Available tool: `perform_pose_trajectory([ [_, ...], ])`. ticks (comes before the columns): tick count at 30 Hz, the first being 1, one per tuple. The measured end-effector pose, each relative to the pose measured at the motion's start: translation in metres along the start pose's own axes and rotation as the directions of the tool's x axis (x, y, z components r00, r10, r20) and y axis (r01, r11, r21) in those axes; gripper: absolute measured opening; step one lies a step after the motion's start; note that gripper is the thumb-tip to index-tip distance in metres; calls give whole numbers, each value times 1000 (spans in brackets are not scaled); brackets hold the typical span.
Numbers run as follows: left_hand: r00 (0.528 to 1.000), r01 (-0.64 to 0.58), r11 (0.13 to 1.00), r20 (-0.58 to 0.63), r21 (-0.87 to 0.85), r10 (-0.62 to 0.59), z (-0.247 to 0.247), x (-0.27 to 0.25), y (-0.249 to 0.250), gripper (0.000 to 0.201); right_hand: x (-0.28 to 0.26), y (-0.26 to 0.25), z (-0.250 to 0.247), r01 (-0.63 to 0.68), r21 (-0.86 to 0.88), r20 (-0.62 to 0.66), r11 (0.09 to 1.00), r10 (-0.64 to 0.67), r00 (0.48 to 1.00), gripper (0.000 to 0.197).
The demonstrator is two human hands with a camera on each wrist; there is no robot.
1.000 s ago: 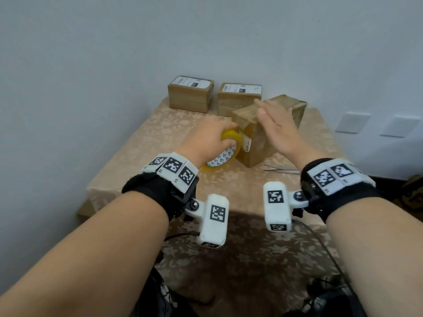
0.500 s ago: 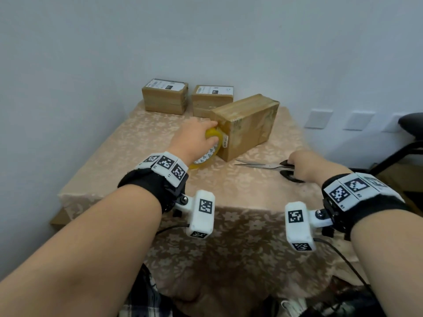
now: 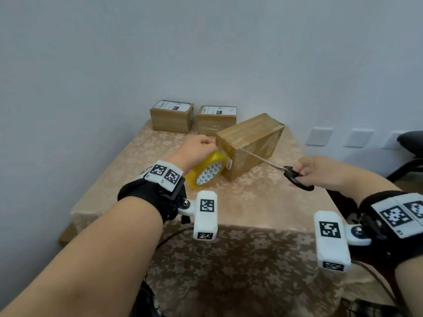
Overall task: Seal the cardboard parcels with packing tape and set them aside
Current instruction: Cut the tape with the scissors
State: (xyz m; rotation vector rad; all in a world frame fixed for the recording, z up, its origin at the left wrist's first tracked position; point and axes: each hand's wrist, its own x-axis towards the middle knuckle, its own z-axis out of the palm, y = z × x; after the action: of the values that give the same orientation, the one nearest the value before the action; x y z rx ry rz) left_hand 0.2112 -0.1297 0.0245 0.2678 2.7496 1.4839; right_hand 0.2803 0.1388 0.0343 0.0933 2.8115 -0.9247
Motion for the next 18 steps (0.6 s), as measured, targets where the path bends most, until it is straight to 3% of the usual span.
perform_pose_trajectory([
  [2, 1000, -13, 1000, 15, -12, 14, 0, -1, 3, 21, 0, -9, 2, 89, 218, -193, 972, -46, 980, 8],
  [3, 1000, -18, 1000, 17, 1, 18, 0, -1, 4, 19, 3, -17, 4, 124, 217, -279, 968, -60, 958, 8],
  [7, 999, -34, 991, -22, 131, 37, 2, 5, 3, 21, 24, -53, 19, 194, -14, -478, 981, -177, 860, 37],
  [11, 999, -23, 968, -38, 249, 34, 4, 11, 2, 27, 47, -86, 37, 159, -99, -428, 982, -186, 884, 34],
  [14, 999, -31, 953, 15, 301, 28, 2, 17, -1, 29, 60, -99, 47, 121, -146, -377, 982, -169, 911, 31],
  [18, 999, 17, 986, 45, 163, -25, -8, 18, -7, 22, 71, -100, 50, 82, -116, -346, 990, -118, 931, 37],
])
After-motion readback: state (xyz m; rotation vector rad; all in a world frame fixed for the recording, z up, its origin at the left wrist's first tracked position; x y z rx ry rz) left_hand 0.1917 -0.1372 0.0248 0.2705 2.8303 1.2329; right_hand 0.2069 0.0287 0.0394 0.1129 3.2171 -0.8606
